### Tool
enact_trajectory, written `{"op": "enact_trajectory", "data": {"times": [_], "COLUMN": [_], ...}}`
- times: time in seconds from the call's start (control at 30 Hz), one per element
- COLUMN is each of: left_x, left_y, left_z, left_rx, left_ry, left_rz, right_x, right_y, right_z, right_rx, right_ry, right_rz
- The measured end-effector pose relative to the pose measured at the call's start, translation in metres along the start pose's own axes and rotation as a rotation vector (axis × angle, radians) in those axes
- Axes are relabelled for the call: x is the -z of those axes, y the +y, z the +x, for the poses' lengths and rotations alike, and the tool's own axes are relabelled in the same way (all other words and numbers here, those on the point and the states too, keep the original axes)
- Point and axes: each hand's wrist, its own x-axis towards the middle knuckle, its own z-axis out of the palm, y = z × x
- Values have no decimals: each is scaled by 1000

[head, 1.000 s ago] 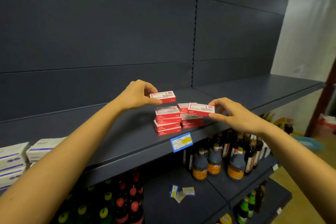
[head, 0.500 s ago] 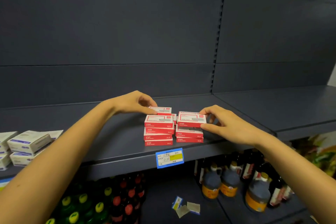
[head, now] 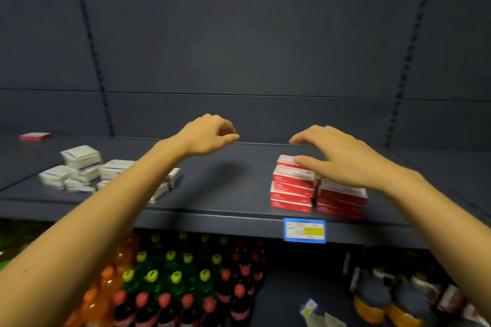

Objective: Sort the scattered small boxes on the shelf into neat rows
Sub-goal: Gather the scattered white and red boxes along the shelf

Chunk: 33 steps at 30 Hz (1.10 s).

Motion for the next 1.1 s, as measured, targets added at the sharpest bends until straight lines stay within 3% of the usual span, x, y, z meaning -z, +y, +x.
{"op": "enact_trajectory", "data": {"times": [0.1,0.27,0.57,1.1], "left_x": [21,70,128,201], "left_y": [-28,-82,-174,-374], "left_z": [-37,-125,-264,-412], "left_rx": [85,318,659,702], "left_ry": [106,222,163,106], "left_rz": [132,150,331,363], "right_x": [-15,-43,-87,-169], "right_y": [-38,-124,-295,-545], "right_z": [35,93,150,237], "right_rx": [127,328,567,525], "right_ry": [3,-4,-84,-192], "right_rz": [26,134,209,310]}}
